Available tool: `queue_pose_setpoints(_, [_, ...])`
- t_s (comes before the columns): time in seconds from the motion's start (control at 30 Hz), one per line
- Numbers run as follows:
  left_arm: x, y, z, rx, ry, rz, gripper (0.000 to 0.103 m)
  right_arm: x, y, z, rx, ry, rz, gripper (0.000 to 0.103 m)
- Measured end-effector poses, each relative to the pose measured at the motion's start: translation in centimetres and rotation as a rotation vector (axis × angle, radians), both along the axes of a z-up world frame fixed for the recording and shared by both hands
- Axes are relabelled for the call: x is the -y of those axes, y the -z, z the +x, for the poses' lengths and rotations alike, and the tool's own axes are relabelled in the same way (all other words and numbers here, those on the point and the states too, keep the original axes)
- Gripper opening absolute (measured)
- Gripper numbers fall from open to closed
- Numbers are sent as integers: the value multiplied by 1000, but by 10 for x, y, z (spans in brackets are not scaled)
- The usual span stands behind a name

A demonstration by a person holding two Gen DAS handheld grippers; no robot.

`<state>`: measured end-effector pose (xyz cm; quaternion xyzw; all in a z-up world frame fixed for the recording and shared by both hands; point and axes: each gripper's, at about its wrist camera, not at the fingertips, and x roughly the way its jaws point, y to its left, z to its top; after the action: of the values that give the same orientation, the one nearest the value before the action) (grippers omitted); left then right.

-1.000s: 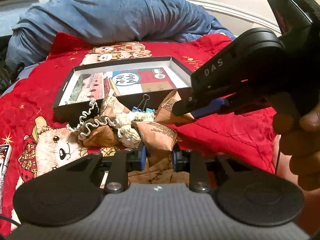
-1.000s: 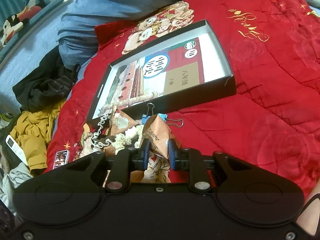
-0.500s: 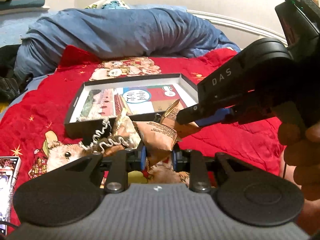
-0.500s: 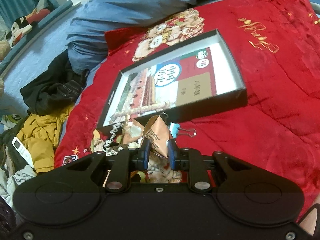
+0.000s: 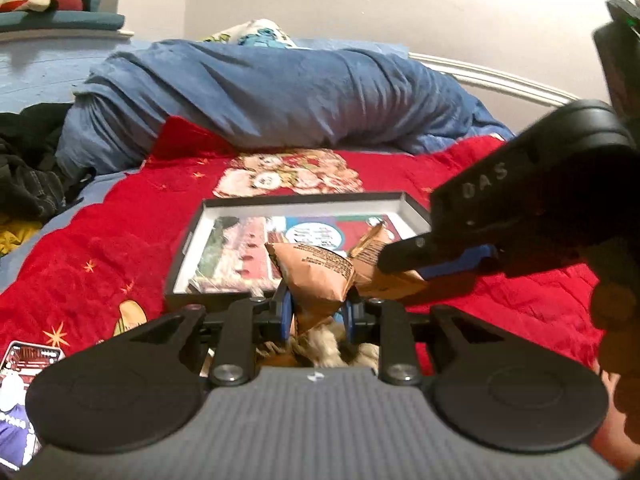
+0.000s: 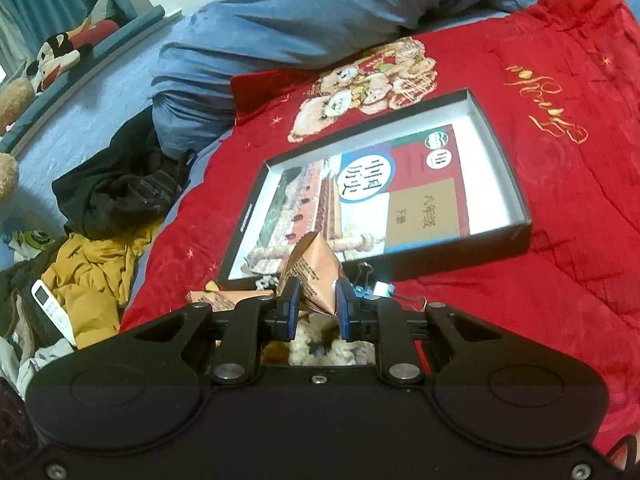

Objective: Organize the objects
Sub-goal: 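Lift both held packets and carry them over the black box lid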

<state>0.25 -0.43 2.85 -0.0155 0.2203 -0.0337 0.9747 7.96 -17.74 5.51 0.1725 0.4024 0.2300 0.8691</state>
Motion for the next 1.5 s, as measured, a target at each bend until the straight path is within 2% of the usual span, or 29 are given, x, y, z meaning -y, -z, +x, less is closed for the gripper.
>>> queue_pose_setpoints(0.37, [-12,-2,26,50,-68,-7,28,-16,-13,13,32,-3,-1,19])
queue_pose_setpoints(0.53, [-23,0,45,1,-94,-50,28,-19,-19,23,27,-2,-18,19])
queue_pose_setpoints(0.73, [-42,1,65,-62,-92,-105,28,-17,-31,49,-60,-10,-62,19])
queue_pose_setpoints(0.97, [-55,3,83,-68,-146,-41,28,-37,-41,69,-25,-54,-140,19])
queue_pose_setpoints(1.13, [-70,3,103,-112,-154,-76,28,-68,-38,78,15,-54,-235,19])
queue_pose_setpoints(1.33, [-81,9,118,-159,-150,-66,29,-92,-23,97,8,-66,-250,19])
queue_pose_setpoints(1.5, [-82,14,124,-188,-158,-58,29,-102,-12,102,23,-27,-258,19])
